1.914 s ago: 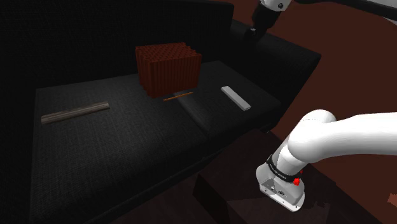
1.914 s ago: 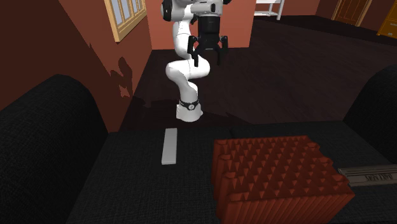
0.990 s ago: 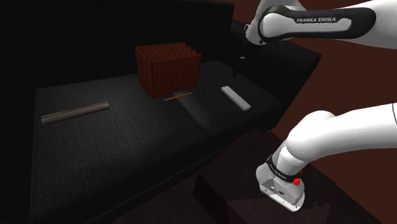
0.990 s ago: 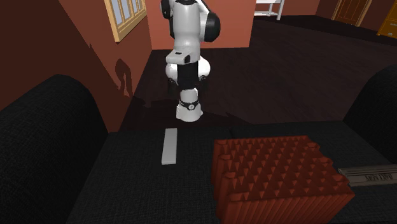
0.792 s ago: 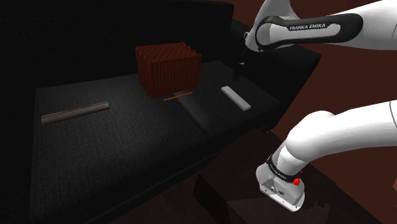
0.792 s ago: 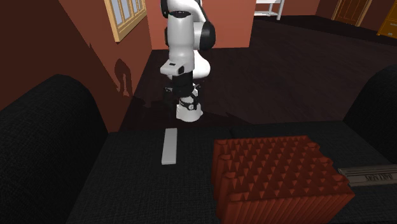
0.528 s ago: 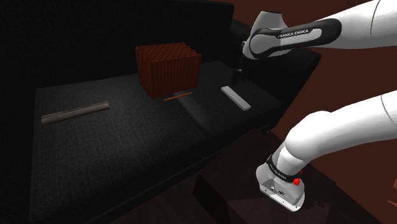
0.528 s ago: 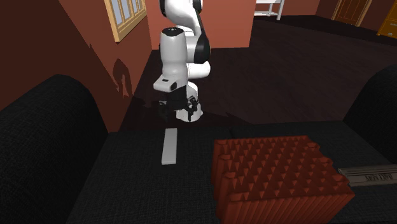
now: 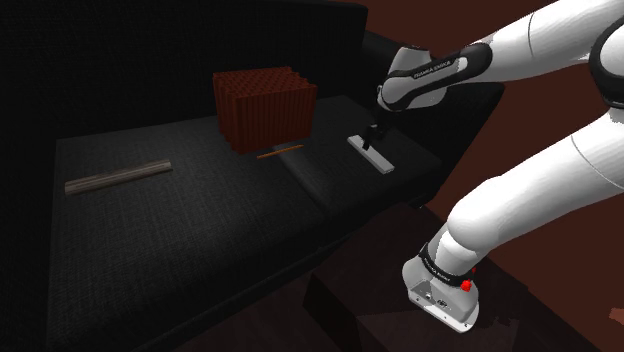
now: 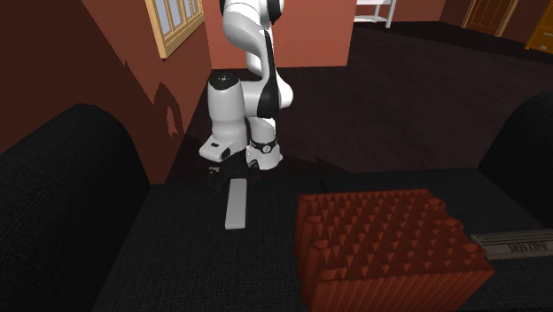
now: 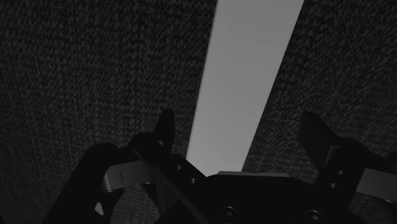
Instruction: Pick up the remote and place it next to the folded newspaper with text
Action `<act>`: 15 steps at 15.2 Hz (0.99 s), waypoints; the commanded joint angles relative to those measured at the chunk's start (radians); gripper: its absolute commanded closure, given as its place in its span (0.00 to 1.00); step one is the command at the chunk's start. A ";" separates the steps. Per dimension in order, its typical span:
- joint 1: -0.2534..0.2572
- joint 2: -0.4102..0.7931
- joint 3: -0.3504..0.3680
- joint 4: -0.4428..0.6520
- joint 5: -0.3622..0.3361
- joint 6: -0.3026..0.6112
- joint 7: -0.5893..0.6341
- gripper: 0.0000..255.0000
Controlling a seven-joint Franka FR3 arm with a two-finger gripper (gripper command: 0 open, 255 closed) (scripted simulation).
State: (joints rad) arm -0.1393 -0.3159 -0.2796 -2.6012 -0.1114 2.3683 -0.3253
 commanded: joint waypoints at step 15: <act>0.007 0.080 -0.014 -0.028 0.016 0.107 -0.015 1.00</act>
State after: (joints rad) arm -0.1323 -0.2359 -0.2939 -2.6290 -0.0953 2.4754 -0.3403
